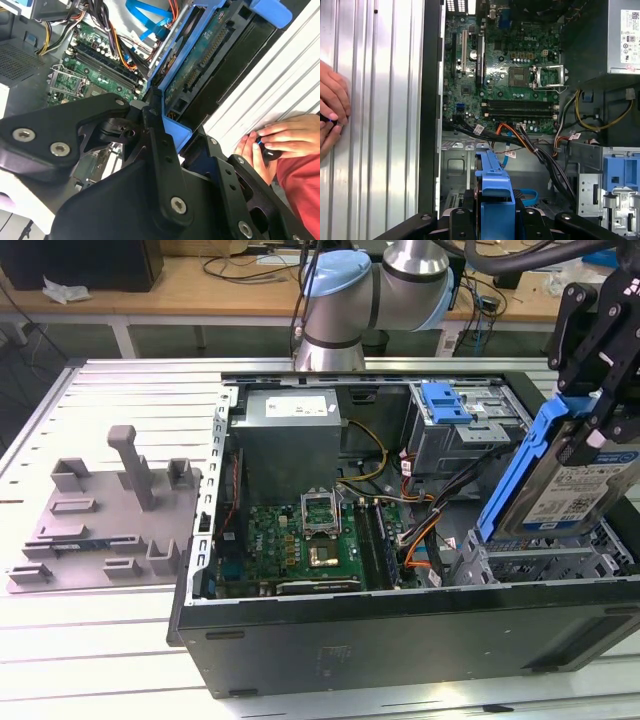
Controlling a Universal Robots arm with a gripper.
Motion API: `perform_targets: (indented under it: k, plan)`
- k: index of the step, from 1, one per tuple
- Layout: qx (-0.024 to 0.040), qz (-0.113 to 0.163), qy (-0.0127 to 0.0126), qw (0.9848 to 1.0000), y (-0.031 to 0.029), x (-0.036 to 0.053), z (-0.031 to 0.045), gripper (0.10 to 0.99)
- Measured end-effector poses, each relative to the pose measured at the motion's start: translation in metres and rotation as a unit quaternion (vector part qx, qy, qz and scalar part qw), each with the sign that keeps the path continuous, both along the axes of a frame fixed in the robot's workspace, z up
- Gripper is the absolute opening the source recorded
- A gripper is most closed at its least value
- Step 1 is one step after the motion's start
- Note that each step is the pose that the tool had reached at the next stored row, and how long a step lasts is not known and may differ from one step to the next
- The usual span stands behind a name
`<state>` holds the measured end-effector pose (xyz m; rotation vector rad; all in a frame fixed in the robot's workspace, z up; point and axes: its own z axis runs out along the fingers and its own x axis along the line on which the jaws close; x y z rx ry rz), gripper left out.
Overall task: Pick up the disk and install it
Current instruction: 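Insert the disk into the insertion slot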
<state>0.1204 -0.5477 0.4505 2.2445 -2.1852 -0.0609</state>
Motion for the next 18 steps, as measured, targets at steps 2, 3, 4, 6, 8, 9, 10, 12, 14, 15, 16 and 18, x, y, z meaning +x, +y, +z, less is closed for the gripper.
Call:
perform_targets:
  k: [2,3,4,6,8,9,10,12,14,15,16,18]
  plan:
    - [0.0001,-0.003,0.0000,1.0000,0.0000,0.0001,-0.0016,0.369]
    - [0.0001,-0.003,0.0000,1.0000,0.0000,0.0002,-0.0019,0.369]
    - [0.0001,-0.005,0.0000,1.0000,-0.0002,0.0004,-0.0025,0.369]
    - [0.0000,-0.006,0.0000,1.0000,-0.0005,0.0005,-0.0029,0.369]
    - [0.0001,-0.006,0.0000,1.0000,-0.0006,0.0006,-0.0033,0.369]
    - [0.0000,-0.006,0.0000,1.0000,-0.0006,0.0007,-0.0034,0.369]
    - [0.0001,-0.007,0.0000,1.0000,-0.0007,0.0007,-0.0037,0.369]
    - [0.0000,-0.007,0.0000,1.0000,-0.0008,0.0010,-0.0040,0.369]
    - [0.0000,-0.008,0.0000,1.0000,-0.0009,0.0012,-0.0043,0.369]
    - [0.0000,-0.008,0.0000,1.0000,-0.0011,0.0013,-0.0045,0.369]
    - [0.0000,-0.009,0.0000,1.0000,-0.0012,0.0015,-0.0049,0.369]
    - [0.0001,-0.009,0.0000,1.0000,-0.0013,0.0016,-0.0052,0.369]
